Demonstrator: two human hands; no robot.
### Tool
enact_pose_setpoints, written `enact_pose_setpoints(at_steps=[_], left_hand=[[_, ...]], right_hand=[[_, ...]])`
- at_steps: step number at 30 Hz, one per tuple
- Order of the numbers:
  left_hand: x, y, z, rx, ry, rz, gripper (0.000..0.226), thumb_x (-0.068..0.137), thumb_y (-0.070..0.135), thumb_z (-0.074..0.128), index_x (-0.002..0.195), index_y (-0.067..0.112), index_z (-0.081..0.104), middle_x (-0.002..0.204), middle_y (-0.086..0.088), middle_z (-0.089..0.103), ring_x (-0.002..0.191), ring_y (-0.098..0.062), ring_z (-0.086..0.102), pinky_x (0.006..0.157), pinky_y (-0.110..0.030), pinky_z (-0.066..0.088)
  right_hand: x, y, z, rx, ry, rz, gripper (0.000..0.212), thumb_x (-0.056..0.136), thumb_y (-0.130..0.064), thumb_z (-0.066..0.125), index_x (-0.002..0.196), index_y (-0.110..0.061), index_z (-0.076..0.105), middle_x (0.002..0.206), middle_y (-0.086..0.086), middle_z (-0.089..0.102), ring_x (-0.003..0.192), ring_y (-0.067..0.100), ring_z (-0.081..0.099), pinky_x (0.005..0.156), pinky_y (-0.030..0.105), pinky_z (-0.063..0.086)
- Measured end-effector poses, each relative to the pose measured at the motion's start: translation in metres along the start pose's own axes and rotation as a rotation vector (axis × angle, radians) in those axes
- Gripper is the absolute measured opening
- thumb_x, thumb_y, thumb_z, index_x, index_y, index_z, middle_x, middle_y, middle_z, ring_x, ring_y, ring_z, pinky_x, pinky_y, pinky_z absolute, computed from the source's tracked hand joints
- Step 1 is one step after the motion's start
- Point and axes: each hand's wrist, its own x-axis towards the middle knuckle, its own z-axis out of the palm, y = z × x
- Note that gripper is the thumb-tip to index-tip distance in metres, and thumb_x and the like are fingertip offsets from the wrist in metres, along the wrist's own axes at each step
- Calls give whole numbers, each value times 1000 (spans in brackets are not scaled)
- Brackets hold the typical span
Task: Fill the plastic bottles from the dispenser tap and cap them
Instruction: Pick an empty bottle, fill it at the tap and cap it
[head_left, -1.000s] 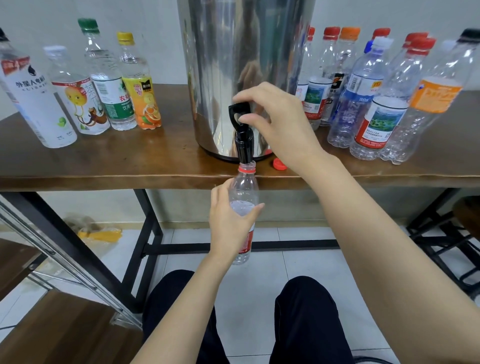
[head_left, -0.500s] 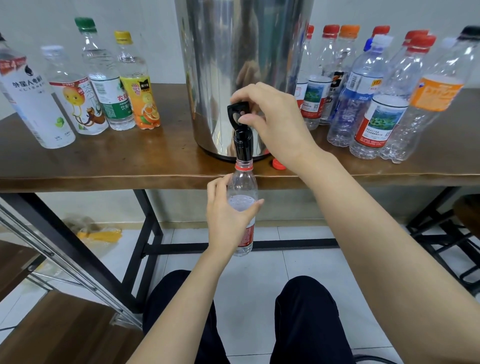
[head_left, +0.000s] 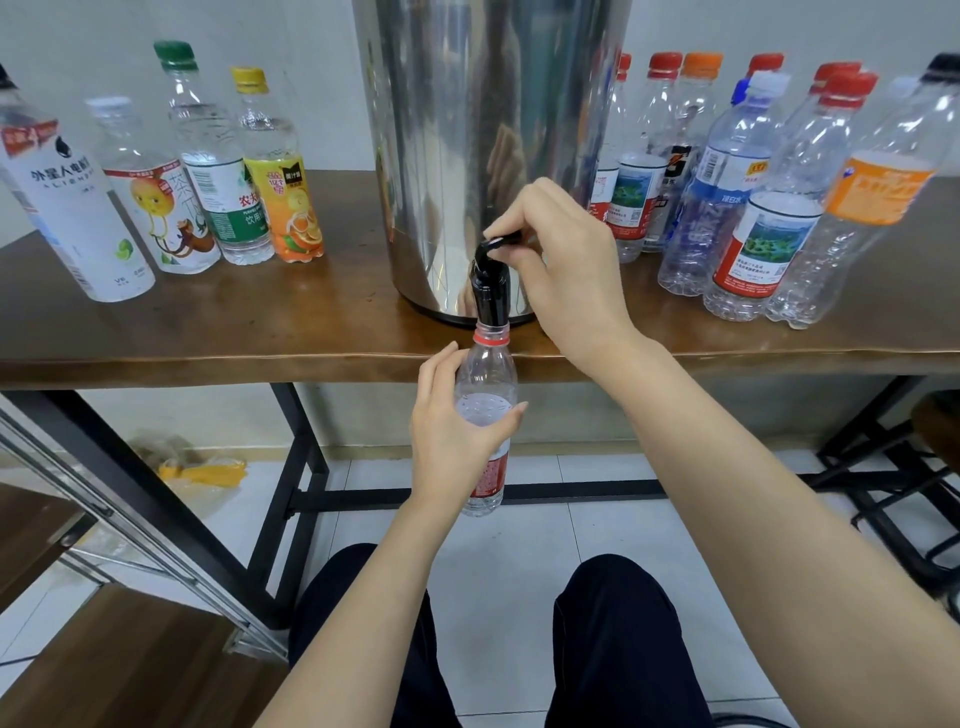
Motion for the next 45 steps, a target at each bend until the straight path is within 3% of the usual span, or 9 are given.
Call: enact_pose_setpoints(at_steps=[6,8,10,12,19,22,26,32,45], left_hand=[[2,-1,-1,15,-2,13,72,68,29,89,129,14,54,130,12,44,115,9,39,92,5,26],[2,-1,-1,18,-8,1,72,69,30,88,130,15,53,131,11,45,114,10,39,90,6,27],[2,1,-1,16,-14,-19,73,69,33,87,131,18,52,133,10,47,114,10,40,88,5,28],[2,1,-1,14,-20,-25,73,70,34,87,133,20,51,134,10,47,116,9,40,88,3,28],[1,4,-1,21,-18,-28,71,71,34,86,132,18,53,137,6,49,120,2,43,94,-12,34],[0,4,-1,16,-11,-36,72,71,34,86,132,18,53,137,7,48,119,5,42,91,-4,31],[0,4,1,26,-12,-53,74,71,36,86,134,19,52,139,6,48,119,4,41,91,-4,30],[0,4,2,29,-2,-56,73,71,35,86,134,18,53,140,6,47,121,4,41,91,-1,29],[-2,7,6,9,10,-64,76,70,36,87,135,17,52,141,3,45,121,3,40,91,6,27]], right_hand=[[-32,16,-1,10,-4,-43,14,77,14,61,81,0,62,87,9,59,83,21,60,69,40,51],[-39,18,-3,-6,-22,-39,12,84,-9,73,87,-4,63,96,4,62,91,16,59,67,39,53],[-42,16,-3,-94,-3,-15,36,81,-43,76,88,-11,62,102,-4,62,95,12,54,63,35,52],[-43,10,-1,-120,46,16,41,80,-53,72,88,-14,63,102,-6,62,95,11,52,60,36,51],[-37,21,-12,27,-25,102,23,88,-38,66,93,-16,71,104,-20,65,98,10,49,77,28,46],[-34,29,-12,173,-40,184,15,90,-32,63,93,-20,71,108,-20,67,100,12,50,84,29,44],[-39,31,3,239,76,187,11,93,-29,60,93,-22,68,109,-12,70,100,17,54,85,22,41],[-43,30,16,277,183,195,10,94,-26,59,92,-21,66,107,-8,71,96,18,56,79,39,48],[-45,27,22,320,217,222,7,95,-23,57,92,-21,64,109,-6,69,96,15,58,77,23,47]])
